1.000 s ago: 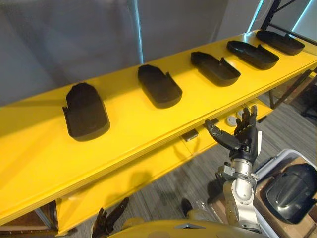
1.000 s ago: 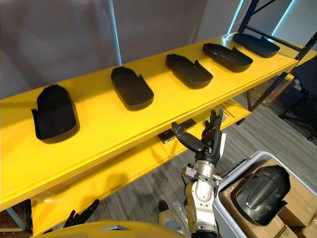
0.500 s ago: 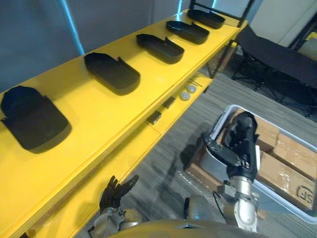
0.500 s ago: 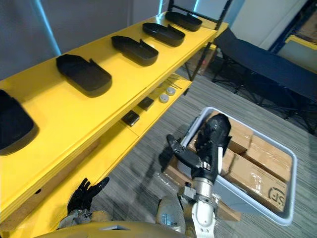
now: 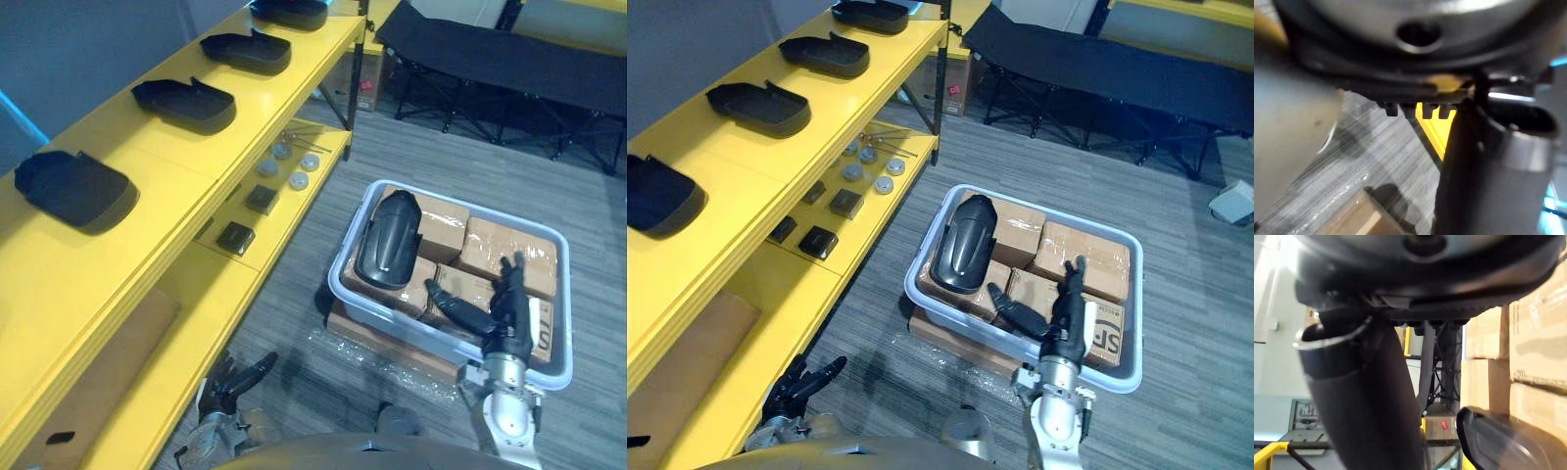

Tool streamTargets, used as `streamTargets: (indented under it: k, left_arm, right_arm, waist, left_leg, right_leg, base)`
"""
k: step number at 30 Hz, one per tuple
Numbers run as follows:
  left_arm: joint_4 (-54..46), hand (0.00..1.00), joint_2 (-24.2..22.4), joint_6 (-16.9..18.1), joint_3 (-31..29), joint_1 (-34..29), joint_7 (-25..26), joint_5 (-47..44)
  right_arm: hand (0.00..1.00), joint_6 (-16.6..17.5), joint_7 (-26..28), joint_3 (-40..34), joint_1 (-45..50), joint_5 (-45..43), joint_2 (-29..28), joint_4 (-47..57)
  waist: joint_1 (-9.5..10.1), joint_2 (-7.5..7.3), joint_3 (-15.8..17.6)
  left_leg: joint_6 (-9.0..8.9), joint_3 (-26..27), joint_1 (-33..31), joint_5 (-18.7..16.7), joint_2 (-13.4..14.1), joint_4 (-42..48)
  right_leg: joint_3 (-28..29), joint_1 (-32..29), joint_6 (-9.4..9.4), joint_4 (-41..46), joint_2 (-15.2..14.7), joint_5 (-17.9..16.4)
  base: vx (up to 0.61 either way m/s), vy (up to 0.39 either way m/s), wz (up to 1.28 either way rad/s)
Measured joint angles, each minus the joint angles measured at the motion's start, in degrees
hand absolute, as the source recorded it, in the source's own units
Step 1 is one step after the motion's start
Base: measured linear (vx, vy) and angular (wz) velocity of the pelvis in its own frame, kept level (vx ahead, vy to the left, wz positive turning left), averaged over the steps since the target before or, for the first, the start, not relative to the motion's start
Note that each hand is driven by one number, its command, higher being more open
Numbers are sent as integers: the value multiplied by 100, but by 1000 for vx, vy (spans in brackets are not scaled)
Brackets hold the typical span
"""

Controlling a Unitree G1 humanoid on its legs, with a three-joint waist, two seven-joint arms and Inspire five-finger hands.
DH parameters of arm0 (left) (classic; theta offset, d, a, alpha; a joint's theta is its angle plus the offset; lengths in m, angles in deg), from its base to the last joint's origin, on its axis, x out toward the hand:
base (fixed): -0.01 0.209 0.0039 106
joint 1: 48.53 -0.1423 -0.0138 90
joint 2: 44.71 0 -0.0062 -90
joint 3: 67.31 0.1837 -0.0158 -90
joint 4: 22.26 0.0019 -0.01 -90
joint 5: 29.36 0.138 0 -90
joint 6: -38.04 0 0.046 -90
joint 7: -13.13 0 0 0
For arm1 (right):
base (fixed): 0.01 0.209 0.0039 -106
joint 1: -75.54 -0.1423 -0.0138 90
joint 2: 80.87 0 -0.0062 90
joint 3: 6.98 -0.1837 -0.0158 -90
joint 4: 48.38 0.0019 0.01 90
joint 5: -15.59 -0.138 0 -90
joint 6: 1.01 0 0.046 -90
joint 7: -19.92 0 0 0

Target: Walk over and take three plastic housings, then place them on the shelf

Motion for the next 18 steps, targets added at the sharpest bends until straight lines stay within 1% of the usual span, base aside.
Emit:
streamTargets:
  k: [1,2,3,4,5,6,7,9,10,11,12,13,14,15,16,17,18]
  left_arm:
    - [-1,100,5,3,55,11,-23,-1]
    - [-72,100,12,12,133,0,-52,-19]
    - [-89,100,52,7,219,19,-158,-27]
    - [-104,100,58,16,246,25,-186,-28]
    - [-102,100,103,26,271,40,-203,-26]
    - [-63,100,138,19,274,73,-177,-10]
    - [-62,100,174,7,291,120,-167,8]
    - [-63,100,270,-4,365,230,-179,10]
    - [-70,100,271,-7,376,252,-178,10]
    - [-95,100,272,-8,396,260,-176,11]
    - [-196,100,292,-11,404,262,-133,5]
    - [-310,100,340,-9,403,285,-63,1]
    - [-384,100,361,-3,399,381,25,2]
    - [-415,100,368,-2,401,450,63,2]
    - [-519,100,387,8,396,573,127,2]
    - [-610,100,404,24,396,682,164,2]
    - [-659,100,454,26,395,735,177,1]
  right_arm:
    - [100,-26,6,-16,-11,-60,24,1]
    - [100,-28,7,-68,-49,-59,78,14]
    - [100,-32,-1,-101,-73,-67,112,-13]
    - [100,-45,-8,-130,-95,-129,106,-41]
    - [100,-108,-36,-110,-98,-282,82,-72]
    - [100,-274,-156,-99,-167,-271,29,-165]
    - [100,-425,-238,-71,-330,-281,23,-343]
    - [100,-584,-303,-51,-563,-295,9,-767]
    - [100,-648,-328,-51,-700,-296,2,-886]
    - [100,-667,-362,-55,-773,-296,-10,-968]
    - [100,-669,-466,-64,-1005,-317,-40,-1190]
    - [100,-669,-617,-71,-1325,-369,-53,-1484]
    - [100,-672,-837,-127,-1809,-527,-53,-1972]
    - [100,-681,-940,-189,-2051,-580,-54,-2195]
    - [100,-741,-1118,-328,-2500,-754,-46,-2488]
    - [100,-769,-1247,-438,-2919,-857,-20,-2641]
    - [100,-806,-1319,-473,-3213,-960,29,-2707]
  waist:
    - [-2,-8,-9]
    - [-1,8,-11]
    - [-37,86,16]
    - [-47,49,64]
    - [-43,10,105]
    - [-27,-24,167]
    - [-25,-37,235]
    - [27,-86,333]
    - [59,-81,372]
    - [84,-66,417]
    - [92,-115,524]
    - [119,-98,602]
    - [161,-177,749]
    - [218,-160,805]
    - [368,-193,981]
    - [476,-239,1159]
    - [518,-280,1244]
  left_leg:
    - [-89,-130,47,-12,-34,-123]
    - [-196,-319,91,-104,-142,-394]
    - [-415,-337,108,-150,-216,-540]
    - [-378,-310,114,-130,-275,-557]
    - [-328,-274,139,-98,-401,-620]
    - [-273,-287,167,-65,-535,-674]
    - [-272,-284,189,-65,-548,-692]
    - [-269,-276,169,-61,-548,-686]
    - [-261,-286,143,-53,-546,-687]
    - [-256,-310,100,-36,-546,-688]
    - [-261,-352,-16,-8,-547,-680]
    - [-247,-371,-98,20,-548,-657]
    - [-245,-453,-278,26,-548,-571]
    - [-249,-498,-348,27,-551,-534]
    - [-259,-570,-485,17,-552,-457]
    - [-261,-655,-627,16,-554,-363]
    - [-261,-713,-740,16,-554,-301]
  right_leg:
    - [74,-72,-2,4,16,-5]
    - [225,-247,-7,-24,50,-7]
    - [341,-328,135,-78,37,146]
    - [414,-358,183,-108,-14,203]
    - [467,-403,234,-198,-105,317]
    - [455,-348,261,-465,-205,554]
    - [397,-281,242,-625,-210,689]
    - [363,-251,238,-781,-207,782]
    - [353,-250,221,-834,-199,827]
    - [329,-246,209,-895,-195,870]
    - [283,-283,174,-986,-187,954]
    - [277,-337,161,-1015,-178,1020]
    - [231,-410,141,-1081,-168,1100]
    - [223,-440,126,-1119,-161,1149]
    - [218,-480,92,-1206,-140,1237]
    - [206,-543,95,-1224,-121,1316]
    - [178,-603,98,-1232,-117,1359]
  base:
    - [-22,10,-77]
    - [-5,28,-57]
    - [7,58,-54]
    - [1,156,-45]
    - [-16,191,-48]
    - [-35,186,-44]
    - [-52,118,-29]
    - [-76,33,-9]
    - [-74,-5,-1]
    - [-87,-11,5]
    - [-100,-12,7]
    - [-152,-18,14]
    - [-146,-14,11]
    - [-157,-3,11]
    - [-156,11,5]
    - [-184,18,10]
    - [-155,17,13]
